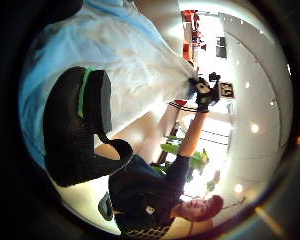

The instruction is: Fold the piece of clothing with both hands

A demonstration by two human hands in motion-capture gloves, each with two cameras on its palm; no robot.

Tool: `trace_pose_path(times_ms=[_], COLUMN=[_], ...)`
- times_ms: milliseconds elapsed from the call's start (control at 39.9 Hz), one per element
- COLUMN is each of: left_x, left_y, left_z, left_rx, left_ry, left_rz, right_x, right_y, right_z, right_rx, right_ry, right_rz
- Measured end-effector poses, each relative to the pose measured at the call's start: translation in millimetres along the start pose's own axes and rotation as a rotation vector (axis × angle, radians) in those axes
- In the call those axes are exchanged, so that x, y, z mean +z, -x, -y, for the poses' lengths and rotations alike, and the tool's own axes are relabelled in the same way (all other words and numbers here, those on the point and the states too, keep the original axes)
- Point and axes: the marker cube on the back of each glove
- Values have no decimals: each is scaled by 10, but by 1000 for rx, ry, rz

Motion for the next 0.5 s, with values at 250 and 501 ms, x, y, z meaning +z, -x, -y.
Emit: trace_pose_path(times_ms=[250, 501], left_x=[-675, -1089], left_y=[211, 874], left_z=[-174, -358], left_rx=[88, -3], left_ry=[-311, -432], left_rz=[110, 157], right_x=[-611, 227], right_y=[1127, 2670], right_z=[-415, -931], right_rx=[-141, -393], right_ry=[-85, 14], right_rz=[-15, -77])
